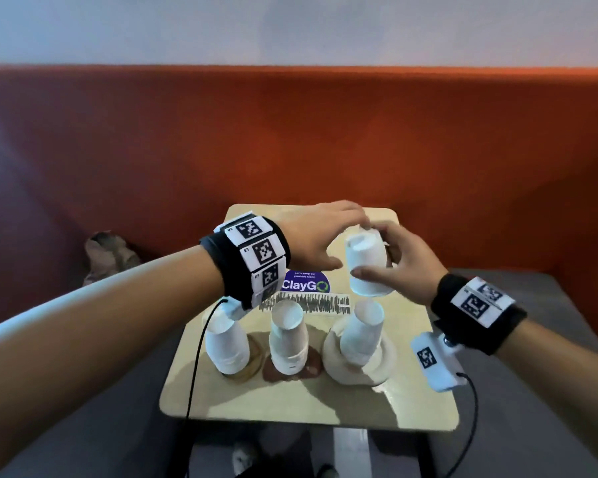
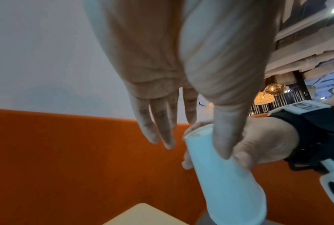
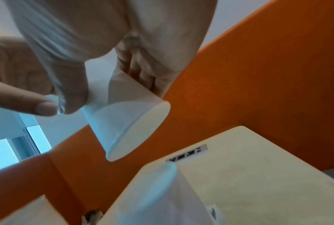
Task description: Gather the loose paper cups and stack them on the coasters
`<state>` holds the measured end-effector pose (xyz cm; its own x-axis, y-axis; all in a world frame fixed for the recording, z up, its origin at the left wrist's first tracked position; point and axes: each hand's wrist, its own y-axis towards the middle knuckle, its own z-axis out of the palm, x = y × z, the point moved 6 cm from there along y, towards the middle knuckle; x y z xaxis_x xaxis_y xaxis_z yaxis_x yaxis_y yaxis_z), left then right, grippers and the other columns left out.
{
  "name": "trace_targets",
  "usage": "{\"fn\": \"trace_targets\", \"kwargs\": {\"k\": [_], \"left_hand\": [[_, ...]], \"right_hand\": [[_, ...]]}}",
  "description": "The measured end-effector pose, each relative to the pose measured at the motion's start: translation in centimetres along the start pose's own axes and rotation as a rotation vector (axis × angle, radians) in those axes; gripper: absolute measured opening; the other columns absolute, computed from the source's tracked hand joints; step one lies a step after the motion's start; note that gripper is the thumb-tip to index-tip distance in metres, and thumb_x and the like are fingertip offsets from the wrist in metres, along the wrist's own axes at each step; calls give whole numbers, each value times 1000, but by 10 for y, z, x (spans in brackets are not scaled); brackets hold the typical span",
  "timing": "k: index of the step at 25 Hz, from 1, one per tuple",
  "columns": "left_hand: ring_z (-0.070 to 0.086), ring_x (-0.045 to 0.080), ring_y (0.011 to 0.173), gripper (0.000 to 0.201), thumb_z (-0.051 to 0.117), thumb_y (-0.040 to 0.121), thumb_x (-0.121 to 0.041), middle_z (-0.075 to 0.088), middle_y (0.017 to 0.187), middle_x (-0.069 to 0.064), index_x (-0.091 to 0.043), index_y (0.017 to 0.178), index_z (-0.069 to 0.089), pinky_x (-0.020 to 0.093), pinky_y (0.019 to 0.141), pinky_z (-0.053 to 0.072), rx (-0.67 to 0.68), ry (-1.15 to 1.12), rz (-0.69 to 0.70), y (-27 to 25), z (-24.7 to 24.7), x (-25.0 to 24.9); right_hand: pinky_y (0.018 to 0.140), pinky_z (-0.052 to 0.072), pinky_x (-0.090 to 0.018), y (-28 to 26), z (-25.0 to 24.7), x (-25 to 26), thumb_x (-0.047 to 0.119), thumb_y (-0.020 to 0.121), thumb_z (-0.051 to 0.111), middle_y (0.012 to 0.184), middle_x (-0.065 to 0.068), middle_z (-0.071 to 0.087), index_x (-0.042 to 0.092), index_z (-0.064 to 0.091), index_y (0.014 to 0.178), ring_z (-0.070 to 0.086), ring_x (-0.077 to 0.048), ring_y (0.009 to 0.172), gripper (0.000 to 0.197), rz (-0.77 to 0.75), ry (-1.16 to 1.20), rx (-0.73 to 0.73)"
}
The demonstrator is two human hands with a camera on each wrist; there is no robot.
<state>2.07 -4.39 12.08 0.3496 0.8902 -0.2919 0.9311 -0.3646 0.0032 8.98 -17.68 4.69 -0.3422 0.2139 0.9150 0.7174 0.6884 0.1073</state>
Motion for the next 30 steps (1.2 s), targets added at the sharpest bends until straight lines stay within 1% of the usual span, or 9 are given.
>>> {"fn": "trace_targets", "kwargs": {"k": [4,6,9,14,16,19,24,27,30], "left_hand": [[64,13,103,68,76,83,-36,52,139,-7,-25,142,45,21,82,44,162,-47,-92,3,30,-1],[67,10,98,62,71,87,-42,56,137,-8,-26,142,46,22,79,45,176,-68,-90,4,33,-7],[70,8,95,51,66,91,-44,61,132,-9,-26,137,52,20,76,40,164,-73,-78,10,33,-12],[70,5,91,51,67,90,-44,64,126,-11,-32,136,52,31,86,54,160,-113,-87,12,48,-12],[70,4,91,51,67,88,-44,65,124,-13,-35,135,51,34,85,56,143,-104,-92,14,50,-13],[69,6,93,51,68,88,-44,65,124,-14,-35,135,53,31,84,54,140,-107,-83,16,48,-16],[67,7,101,56,68,89,-41,66,112,-16,-40,142,49,31,87,52,253,-54,-146,7,65,-10],[63,13,108,59,65,91,-41,64,126,-7,-37,146,44,35,91,51,372,17,-147,4,89,-2],[61,14,114,62,64,91,-43,60,136,-6,-29,148,42,35,97,48,364,6,-176,4,90,6]], "right_hand": [[93,54,-34,-27,10,-29,20,63,93,114,0,69,22,55,121,67,-18,105,69,23,38,-14],[94,54,-34,-28,9,-32,15,62,94,113,0,70,23,55,119,67,-18,105,69,22,57,-40],[92,55,-37,-28,7,-35,23,56,95,110,2,70,28,55,116,67,-19,102,72,25,44,-50],[90,55,-45,-34,6,-42,19,59,95,111,6,69,26,54,115,67,-17,98,69,48,1,-59],[88,56,-45,-37,4,-41,22,59,95,111,5,68,26,55,113,67,-17,98,68,43,24,-78],[86,57,-42,-40,4,-40,33,54,95,111,5,67,28,55,110,68,-18,97,69,46,22,-81],[86,56,-41,-41,15,-54,23,57,96,110,7,65,26,51,110,68,-14,91,69,117,-95,43],[80,54,-32,-48,31,-71,29,56,95,104,6,63,29,45,109,64,-17,92,73,192,-283,130],[78,53,-33,-52,33,-82,33,53,95,100,7,62,31,41,108,61,-17,90,77,245,-337,161]]}}
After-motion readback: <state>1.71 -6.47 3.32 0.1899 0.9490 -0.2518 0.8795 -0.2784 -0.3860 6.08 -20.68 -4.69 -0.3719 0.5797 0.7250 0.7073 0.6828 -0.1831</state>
